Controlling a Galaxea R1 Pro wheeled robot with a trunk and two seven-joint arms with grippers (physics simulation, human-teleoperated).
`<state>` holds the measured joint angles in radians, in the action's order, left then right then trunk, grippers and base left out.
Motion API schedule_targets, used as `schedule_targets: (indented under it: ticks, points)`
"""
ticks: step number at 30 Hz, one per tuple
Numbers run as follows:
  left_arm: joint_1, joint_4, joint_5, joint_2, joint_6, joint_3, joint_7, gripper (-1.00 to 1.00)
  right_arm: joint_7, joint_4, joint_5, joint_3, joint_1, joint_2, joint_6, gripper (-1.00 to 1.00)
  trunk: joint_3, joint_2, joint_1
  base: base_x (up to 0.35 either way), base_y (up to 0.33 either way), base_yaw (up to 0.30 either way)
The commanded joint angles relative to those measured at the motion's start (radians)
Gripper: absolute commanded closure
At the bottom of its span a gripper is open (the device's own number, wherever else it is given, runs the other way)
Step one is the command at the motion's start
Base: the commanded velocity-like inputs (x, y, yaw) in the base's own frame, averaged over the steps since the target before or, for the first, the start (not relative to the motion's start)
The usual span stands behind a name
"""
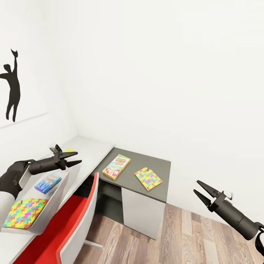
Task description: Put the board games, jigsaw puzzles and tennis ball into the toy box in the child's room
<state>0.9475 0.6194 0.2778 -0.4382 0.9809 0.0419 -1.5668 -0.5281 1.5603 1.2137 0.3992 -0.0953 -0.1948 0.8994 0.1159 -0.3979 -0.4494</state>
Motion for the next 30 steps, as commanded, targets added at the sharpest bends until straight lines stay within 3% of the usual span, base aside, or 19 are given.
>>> schedule_targets:
  ticks: [1, 19, 30]
  points:
    - [0.001, 0.0, 0.0, 0.0, 0.01, -0.001, -0.003, -1.0, -0.003, 0.0, -0.001, 0.001, -0.001, 0.0, 0.006, -1.0, 0.001, -0.002, -0.001, 0.0, 0.0, -0.203]
    - [0.001, 0.0, 0.0, 0.003, 0.002, -0.002, -0.002, -1.0, -0.003, -0.009, -0.002, 0.001, -0.001, 0.0, 0.005, -1.0, -0.023, -0.002, -0.001, 0.0, 0.0, -0.203]
    - [0.001, 0.0, -0.002, 0.024, 0.001, -0.002, 0.003, -1.0, -0.002, -0.029, -0.002, 0.006, -0.001, -0.003, 0.004, -1.0, -0.038, -0.002, -0.001, 0.0, -0.058, -0.203]
